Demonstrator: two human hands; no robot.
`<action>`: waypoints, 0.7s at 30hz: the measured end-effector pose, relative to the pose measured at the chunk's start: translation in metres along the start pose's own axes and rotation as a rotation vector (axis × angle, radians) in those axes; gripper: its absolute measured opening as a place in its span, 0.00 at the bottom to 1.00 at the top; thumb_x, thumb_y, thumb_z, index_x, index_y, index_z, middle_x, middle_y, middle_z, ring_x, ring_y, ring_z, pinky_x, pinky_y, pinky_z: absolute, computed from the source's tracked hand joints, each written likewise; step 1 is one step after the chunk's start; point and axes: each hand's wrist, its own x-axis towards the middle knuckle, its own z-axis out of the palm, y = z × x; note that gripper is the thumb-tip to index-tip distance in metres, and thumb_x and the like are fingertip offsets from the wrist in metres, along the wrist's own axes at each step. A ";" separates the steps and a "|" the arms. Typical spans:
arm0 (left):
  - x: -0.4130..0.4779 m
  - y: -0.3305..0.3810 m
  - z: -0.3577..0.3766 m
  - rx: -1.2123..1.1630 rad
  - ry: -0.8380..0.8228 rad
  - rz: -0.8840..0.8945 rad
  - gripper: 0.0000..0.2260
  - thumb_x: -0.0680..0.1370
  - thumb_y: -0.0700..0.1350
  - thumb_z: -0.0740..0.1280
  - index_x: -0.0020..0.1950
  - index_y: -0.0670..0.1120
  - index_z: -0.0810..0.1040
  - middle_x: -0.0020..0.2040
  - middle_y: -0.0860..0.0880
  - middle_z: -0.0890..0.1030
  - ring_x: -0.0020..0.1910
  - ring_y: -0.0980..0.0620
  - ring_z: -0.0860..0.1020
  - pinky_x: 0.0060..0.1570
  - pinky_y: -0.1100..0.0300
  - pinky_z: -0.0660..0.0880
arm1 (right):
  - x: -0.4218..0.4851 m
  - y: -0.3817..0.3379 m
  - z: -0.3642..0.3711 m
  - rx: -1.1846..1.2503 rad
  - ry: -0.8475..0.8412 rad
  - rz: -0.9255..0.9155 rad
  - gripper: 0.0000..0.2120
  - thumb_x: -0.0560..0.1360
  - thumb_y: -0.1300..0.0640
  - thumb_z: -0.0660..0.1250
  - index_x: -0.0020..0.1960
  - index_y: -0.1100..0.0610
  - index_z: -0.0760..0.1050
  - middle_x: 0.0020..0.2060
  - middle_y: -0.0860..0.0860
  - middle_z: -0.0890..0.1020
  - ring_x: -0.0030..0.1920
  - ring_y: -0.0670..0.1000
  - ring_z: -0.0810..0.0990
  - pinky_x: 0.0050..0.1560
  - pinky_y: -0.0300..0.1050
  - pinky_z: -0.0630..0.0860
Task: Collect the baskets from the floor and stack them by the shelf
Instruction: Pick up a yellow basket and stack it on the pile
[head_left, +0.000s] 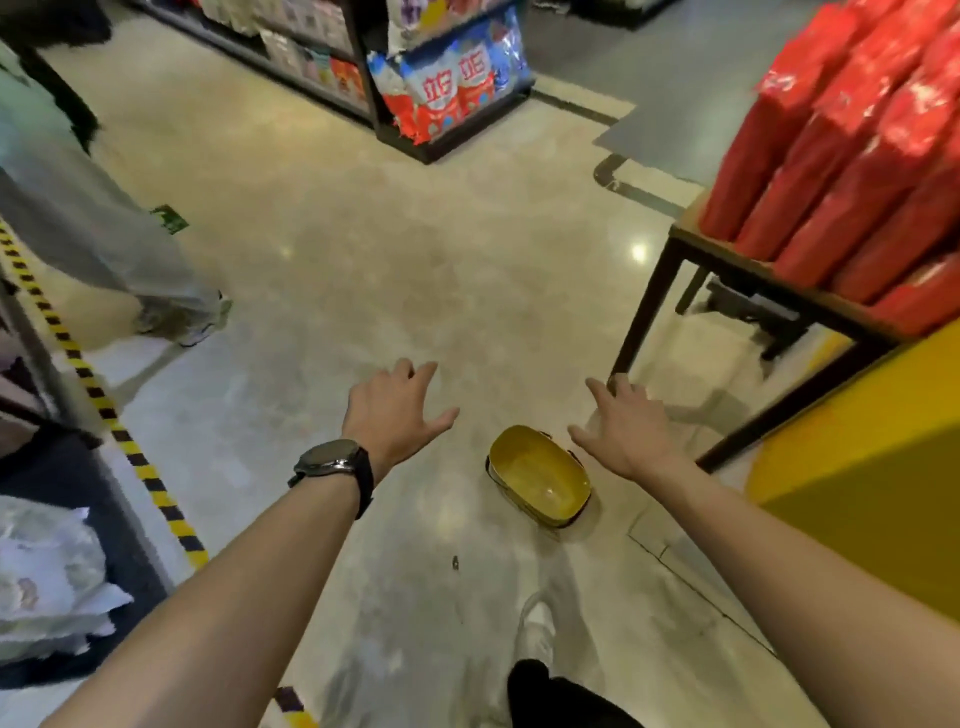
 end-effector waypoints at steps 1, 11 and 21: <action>0.013 0.005 0.002 0.001 0.002 0.027 0.33 0.77 0.69 0.57 0.77 0.53 0.64 0.65 0.48 0.75 0.56 0.45 0.78 0.43 0.53 0.73 | 0.005 0.008 0.000 0.003 0.009 0.028 0.36 0.75 0.34 0.59 0.78 0.51 0.58 0.72 0.57 0.66 0.70 0.60 0.68 0.65 0.57 0.70; 0.120 0.058 0.024 0.034 -0.027 0.311 0.33 0.77 0.70 0.57 0.76 0.53 0.65 0.65 0.48 0.75 0.58 0.45 0.77 0.47 0.52 0.74 | 0.026 0.064 0.006 0.093 0.036 0.294 0.35 0.73 0.35 0.61 0.76 0.50 0.63 0.70 0.56 0.70 0.69 0.58 0.68 0.66 0.56 0.68; 0.231 0.069 0.040 0.133 -0.063 0.681 0.32 0.77 0.69 0.57 0.74 0.52 0.67 0.64 0.48 0.76 0.57 0.46 0.77 0.41 0.54 0.69 | 0.036 0.061 0.026 0.061 0.020 0.633 0.36 0.73 0.34 0.62 0.75 0.51 0.62 0.68 0.56 0.71 0.67 0.59 0.71 0.62 0.57 0.72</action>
